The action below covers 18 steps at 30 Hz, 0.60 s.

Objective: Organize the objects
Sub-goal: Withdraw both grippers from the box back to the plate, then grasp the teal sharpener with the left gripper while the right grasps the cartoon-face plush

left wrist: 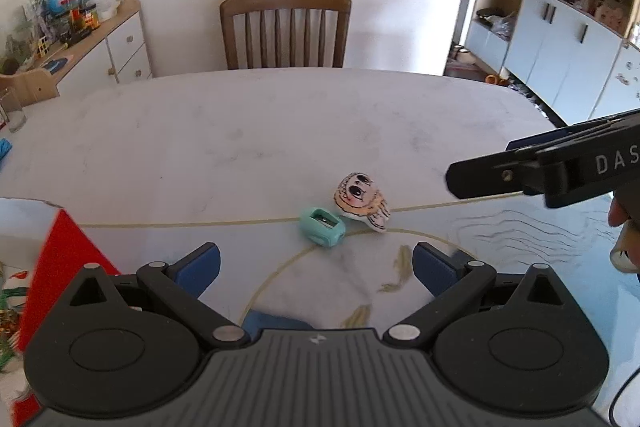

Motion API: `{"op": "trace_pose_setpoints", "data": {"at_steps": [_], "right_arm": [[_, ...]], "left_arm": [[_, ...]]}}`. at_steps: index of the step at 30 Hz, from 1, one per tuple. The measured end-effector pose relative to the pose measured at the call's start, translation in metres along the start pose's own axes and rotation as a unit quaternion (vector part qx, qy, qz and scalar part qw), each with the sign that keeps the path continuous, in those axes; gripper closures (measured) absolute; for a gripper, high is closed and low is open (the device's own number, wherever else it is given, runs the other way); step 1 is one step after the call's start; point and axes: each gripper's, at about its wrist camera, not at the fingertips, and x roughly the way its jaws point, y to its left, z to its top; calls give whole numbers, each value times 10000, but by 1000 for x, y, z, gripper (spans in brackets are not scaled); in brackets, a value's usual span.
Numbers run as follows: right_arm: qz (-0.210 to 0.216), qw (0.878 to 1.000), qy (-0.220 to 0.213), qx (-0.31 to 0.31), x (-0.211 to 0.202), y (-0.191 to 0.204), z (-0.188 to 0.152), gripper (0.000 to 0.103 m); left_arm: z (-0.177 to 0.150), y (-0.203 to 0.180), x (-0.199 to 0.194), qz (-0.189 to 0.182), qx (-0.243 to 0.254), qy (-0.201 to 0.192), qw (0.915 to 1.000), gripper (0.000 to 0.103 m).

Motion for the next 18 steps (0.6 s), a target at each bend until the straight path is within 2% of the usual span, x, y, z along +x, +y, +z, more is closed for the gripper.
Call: {"op": "trace_pose_setpoints", "data": {"at_steps": [6,11,18], "right_arm": [[4,9997,226,63,35,-1,10,5],[44,9990,436,62,62,2,16,6],[120,9970,727,245,93,5,19,12]], "left_arm": [[0,-2,30,260,69,11,9996,0],[1,3,52,267,-98,58,9996,0],[1,0,73,280,-31,104,9996,1]]}}
